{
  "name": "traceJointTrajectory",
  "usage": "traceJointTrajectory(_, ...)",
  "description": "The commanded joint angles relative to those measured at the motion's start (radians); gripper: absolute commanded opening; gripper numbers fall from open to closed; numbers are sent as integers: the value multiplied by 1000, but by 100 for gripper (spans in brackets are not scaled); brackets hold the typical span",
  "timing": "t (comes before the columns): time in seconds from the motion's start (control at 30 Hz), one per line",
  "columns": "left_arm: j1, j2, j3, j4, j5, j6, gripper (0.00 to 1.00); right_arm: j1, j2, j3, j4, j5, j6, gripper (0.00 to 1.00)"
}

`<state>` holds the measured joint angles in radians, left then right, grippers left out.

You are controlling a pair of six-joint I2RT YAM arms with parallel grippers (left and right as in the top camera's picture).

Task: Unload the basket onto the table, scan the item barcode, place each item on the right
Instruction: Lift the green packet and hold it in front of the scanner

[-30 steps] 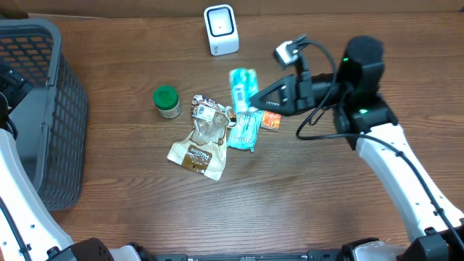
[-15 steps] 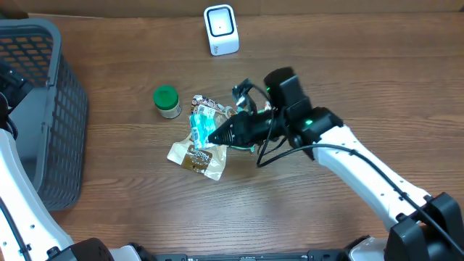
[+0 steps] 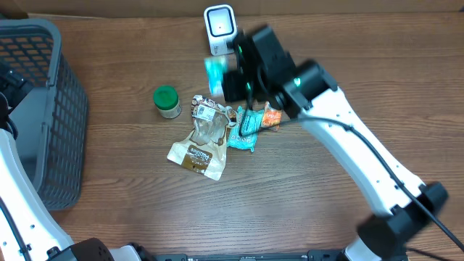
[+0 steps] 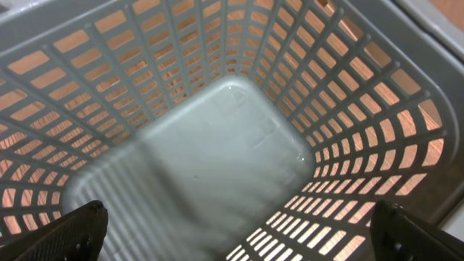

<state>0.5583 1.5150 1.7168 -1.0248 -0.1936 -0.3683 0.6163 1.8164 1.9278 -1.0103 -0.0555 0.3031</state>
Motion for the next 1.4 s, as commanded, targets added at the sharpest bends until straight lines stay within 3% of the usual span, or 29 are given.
traceJointTrajectory(0.0,4,4,19,3,4,-21,100,2,174,226,-27,319,-129,4)
traceJointTrajectory(0.17,4,4,19,3,4,-21,100,2,347,315,163,601,-314,4)
traceJointTrajectory(0.33,4,4,19,3,4,-21,100,2,481,315,449,728,-564,4)
traceJointTrajectory(0.5,4,4,19,3,4,-21,100,-7,616,314,789,735,-893,4)
traceJointTrajectory(0.6,4,4,19,3,4,-21,100,-24,684,314,943,735,-1017,4)
traceJointTrajectory(0.77,4,4,19,3,4,-21,100,-51,780,313,1045,705,-1216,4)
traceJointTrajectory(1.37,4,4,19,3,4,-21,100,-58,815,311,1073,687,-1249,4)
